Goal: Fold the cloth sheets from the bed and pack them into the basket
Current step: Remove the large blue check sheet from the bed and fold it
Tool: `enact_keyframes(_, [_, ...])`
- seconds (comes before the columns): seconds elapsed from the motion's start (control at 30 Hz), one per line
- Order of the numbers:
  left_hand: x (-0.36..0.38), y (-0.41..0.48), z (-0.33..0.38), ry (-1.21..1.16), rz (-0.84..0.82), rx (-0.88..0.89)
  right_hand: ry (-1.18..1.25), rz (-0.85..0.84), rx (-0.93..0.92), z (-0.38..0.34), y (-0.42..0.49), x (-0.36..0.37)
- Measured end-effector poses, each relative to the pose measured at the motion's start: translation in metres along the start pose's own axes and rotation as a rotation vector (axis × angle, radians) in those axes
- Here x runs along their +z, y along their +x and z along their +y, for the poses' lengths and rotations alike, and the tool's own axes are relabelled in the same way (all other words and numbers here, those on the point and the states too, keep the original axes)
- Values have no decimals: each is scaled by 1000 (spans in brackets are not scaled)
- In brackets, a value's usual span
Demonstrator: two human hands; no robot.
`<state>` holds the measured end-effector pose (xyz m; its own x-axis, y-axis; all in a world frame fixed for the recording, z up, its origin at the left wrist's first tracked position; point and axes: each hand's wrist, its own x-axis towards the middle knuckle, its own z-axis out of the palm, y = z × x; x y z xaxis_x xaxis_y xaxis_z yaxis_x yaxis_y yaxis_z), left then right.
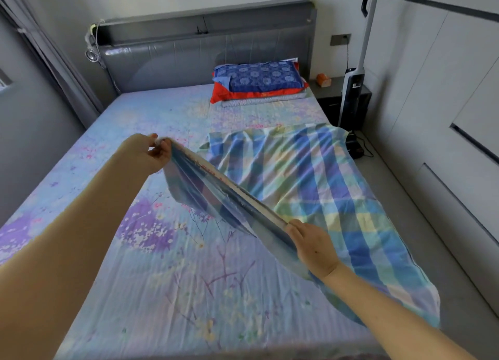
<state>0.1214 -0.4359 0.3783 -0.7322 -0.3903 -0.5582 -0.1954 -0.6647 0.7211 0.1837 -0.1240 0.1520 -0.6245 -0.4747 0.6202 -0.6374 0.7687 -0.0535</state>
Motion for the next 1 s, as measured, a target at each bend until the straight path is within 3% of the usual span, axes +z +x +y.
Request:
enact_keyframes(0.2, [32,-5,11,89,-34,0,-143,248,-25,3,-2,6])
enact_keyframes(0.3, [38,-8,17,134,-64,-14,-242,261,47,-12,-6,7])
enact_keyframes(0.6, [34,-45,27,210,-138,-20,-365,-67,662,-89,5,10])
enact_keyframes(0.73, [24,-60,34,202,-174,-43,-331,-45,880,-103,25,18])
enact_keyframes(0.87, [18,-67,43,242,-228,-55,-338,38,929,-101,40,15])
enact_keyframes(1.0, [15,-70,51,277,-236,-43,-442,169,815,-93,27,8])
